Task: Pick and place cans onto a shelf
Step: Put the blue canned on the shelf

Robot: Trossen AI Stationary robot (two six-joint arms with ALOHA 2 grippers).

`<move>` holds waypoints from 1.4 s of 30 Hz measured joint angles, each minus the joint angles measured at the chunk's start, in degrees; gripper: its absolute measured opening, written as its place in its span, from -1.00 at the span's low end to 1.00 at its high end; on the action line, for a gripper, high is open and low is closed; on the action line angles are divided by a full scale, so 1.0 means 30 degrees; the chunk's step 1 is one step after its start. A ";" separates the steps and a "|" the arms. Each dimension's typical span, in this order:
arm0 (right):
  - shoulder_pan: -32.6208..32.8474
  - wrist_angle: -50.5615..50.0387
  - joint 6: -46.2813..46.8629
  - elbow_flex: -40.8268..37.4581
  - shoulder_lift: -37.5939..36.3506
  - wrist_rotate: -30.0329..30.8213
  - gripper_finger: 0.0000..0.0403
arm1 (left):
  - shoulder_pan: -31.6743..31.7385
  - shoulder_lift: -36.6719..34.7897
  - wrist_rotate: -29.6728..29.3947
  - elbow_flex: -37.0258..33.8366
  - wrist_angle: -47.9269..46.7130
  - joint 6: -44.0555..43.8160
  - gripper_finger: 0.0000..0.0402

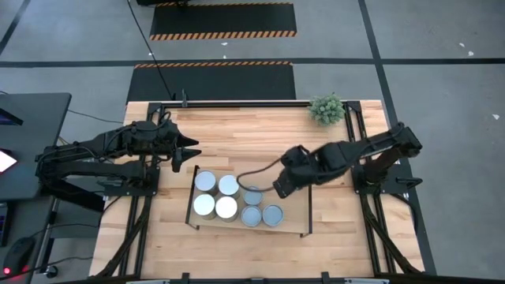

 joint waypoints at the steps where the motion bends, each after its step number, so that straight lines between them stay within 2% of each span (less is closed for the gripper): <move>1: 0.0303 -0.0099 0.0532 -0.0007 0.0007 0.0317 0.52 | 0.0000 0.0000 0.0000 0.0000 0.0000 0.0000 0.09; 6: 0.1447 -0.0101 0.0604 -0.0023 0.0015 0.0605 0.52 | 0.0000 0.0000 0.0000 0.0000 0.0000 0.0007 0.09; 14: 0.3262 0.2548 -0.3580 -0.1353 0.0068 0.0800 0.52 | 0.0000 0.0004 0.0000 0.0000 0.0007 0.0001 0.09; 17: 0.3705 0.2261 -0.4419 -0.1435 0.0087 0.0584 0.52 | 0.0000 0.0000 0.0000 0.0000 0.0007 0.0000 0.09; 29: 0.4484 0.2264 -0.9653 -0.1435 0.0066 -0.0225 0.53 | 0.0000 0.0007 0.0007 0.0000 0.0015 -0.0007 0.09; 34: 0.4748 0.3586 -1.1602 -0.1732 0.0066 -0.0720 0.53 | 0.0000 0.0007 0.0007 0.0000 0.0015 -0.0007 0.09; 42: 0.4951 0.5293 -1.1868 -0.3084 0.0073 -0.1739 0.53 | 0.0000 0.0007 0.0021 0.0000 0.0015 -0.0124 0.09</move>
